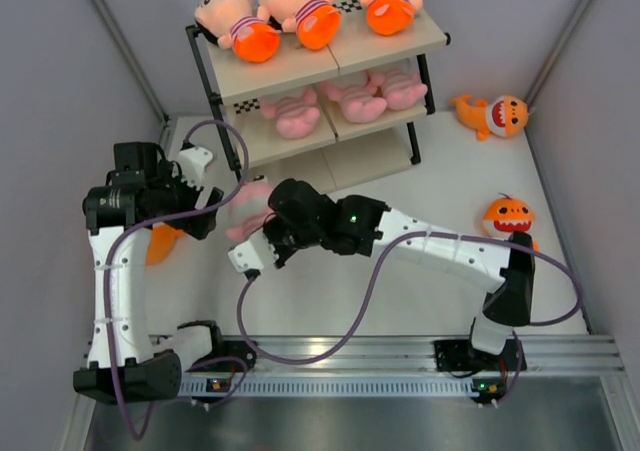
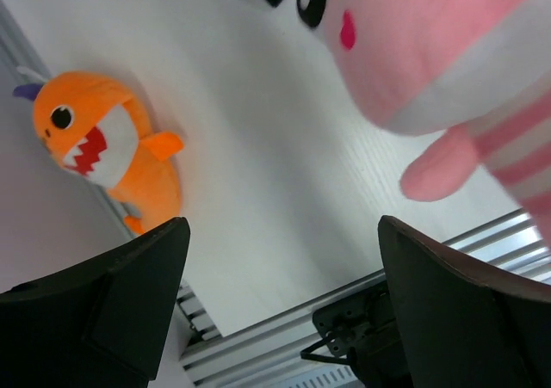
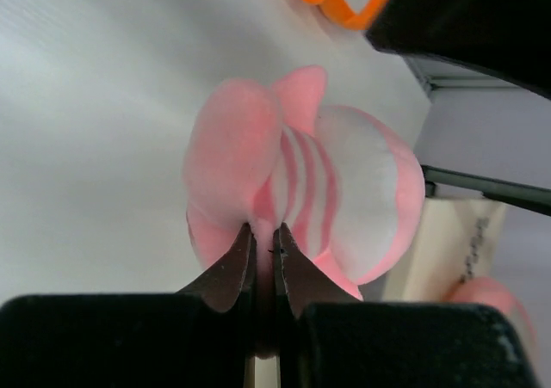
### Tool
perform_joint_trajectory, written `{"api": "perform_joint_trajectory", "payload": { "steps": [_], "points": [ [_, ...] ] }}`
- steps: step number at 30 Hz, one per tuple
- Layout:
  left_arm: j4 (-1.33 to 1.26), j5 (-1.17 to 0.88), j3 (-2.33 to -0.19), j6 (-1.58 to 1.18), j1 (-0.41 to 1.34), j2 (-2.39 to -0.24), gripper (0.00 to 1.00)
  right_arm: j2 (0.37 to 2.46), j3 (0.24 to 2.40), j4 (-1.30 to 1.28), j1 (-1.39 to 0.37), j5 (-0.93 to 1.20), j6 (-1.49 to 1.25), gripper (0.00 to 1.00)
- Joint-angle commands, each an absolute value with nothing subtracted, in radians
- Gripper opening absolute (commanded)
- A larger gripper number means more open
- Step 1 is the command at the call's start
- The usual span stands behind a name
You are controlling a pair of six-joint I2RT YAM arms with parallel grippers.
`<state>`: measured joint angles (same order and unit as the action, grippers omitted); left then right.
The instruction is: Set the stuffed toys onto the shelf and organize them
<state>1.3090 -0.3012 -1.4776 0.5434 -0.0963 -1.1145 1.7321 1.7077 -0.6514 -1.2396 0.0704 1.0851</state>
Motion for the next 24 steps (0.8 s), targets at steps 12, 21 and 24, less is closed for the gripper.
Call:
{"api": "perform_joint_trajectory", "payload": {
  "steps": [12,21,24],
  "points": [
    [1.304,-0.101,-1.509,0.566,-0.094,-1.115,0.98,1.779,2.026,-0.625,-1.062,0.124,1.253,0.0],
    [1.305,-0.123,-1.482,0.571,-0.094,-1.114,0.98,1.888,2.13,-0.488,-1.003,0.196,1.216,0.0],
    [1.307,-0.126,-1.477,0.571,-0.094,-1.114,0.98,1.925,2.152,-0.477,-0.974,0.215,1.209,0.0]
  ]
}}
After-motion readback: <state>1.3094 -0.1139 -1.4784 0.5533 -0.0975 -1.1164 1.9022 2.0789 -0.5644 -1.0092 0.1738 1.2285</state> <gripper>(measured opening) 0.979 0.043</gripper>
